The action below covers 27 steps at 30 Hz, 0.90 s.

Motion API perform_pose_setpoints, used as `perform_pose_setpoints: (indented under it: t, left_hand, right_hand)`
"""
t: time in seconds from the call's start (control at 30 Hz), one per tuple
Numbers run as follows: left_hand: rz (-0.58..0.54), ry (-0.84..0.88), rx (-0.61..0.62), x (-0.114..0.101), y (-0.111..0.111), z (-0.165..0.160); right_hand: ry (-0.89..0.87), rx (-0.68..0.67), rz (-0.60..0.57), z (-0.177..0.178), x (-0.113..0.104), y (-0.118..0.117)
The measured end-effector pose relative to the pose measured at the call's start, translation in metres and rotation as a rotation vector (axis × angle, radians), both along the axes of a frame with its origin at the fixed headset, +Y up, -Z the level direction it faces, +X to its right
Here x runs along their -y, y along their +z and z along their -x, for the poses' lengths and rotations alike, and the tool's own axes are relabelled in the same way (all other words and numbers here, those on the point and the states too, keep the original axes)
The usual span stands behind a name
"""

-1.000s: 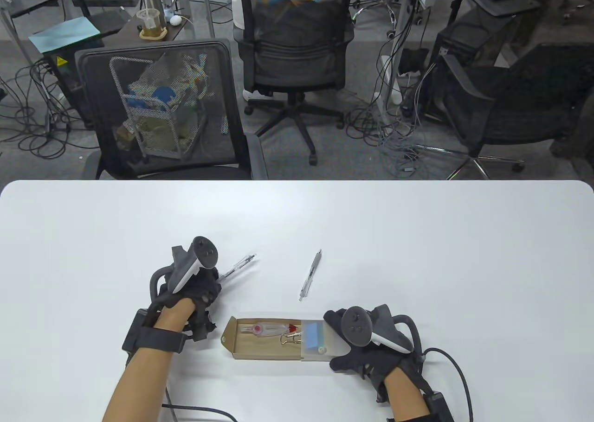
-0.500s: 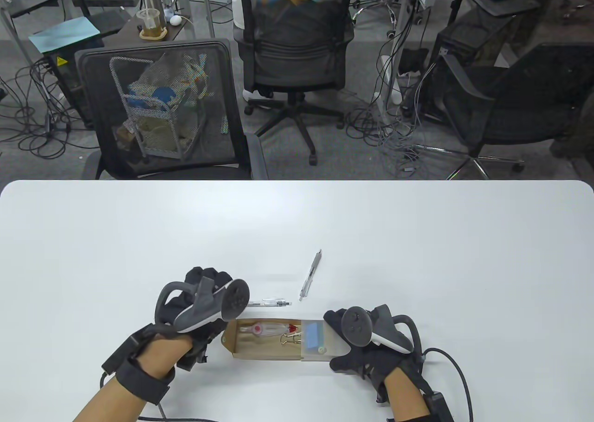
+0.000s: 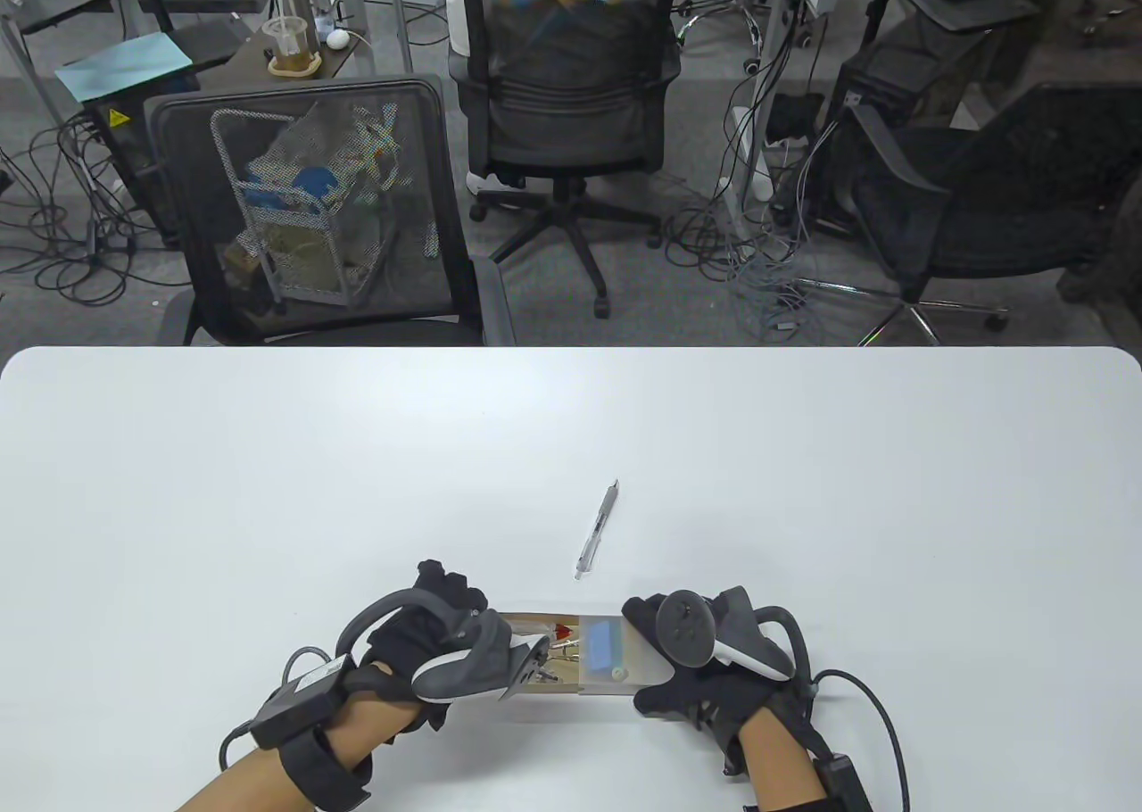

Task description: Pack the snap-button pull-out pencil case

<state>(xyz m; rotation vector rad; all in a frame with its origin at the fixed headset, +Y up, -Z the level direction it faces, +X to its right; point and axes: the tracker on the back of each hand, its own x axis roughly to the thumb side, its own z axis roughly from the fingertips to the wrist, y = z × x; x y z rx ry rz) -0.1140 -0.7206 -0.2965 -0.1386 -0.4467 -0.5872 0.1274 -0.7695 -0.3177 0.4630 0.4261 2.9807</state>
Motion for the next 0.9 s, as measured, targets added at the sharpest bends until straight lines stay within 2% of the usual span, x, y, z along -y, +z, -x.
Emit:
perform_pose_setpoints:
  t: [0.3, 0.43, 0.73, 0.9]
  left_hand:
    - [0.117, 0.068, -0.011, 0.019, -0.012, -0.016]
    - [0.128, 0.075, -0.002, 0.025, -0.015, -0.021]
    - [0.141, 0.111, -0.003, 0.025, -0.016, -0.017]
    - [0.166, 0.21, -0.029, 0.015, -0.017, -0.005]
  right_hand:
    - [0.0, 0.0, 0.0, 0.0, 0.0, 0.0]
    - [0.0, 0.0, 0.0, 0.0, 0.0, 0.0]
    - [-0.001, -0.001, 0.0, 0.0, 0.0, 0.0]
    - [0.0, -0.001, 0.0, 0.0, 0.0, 0.0]
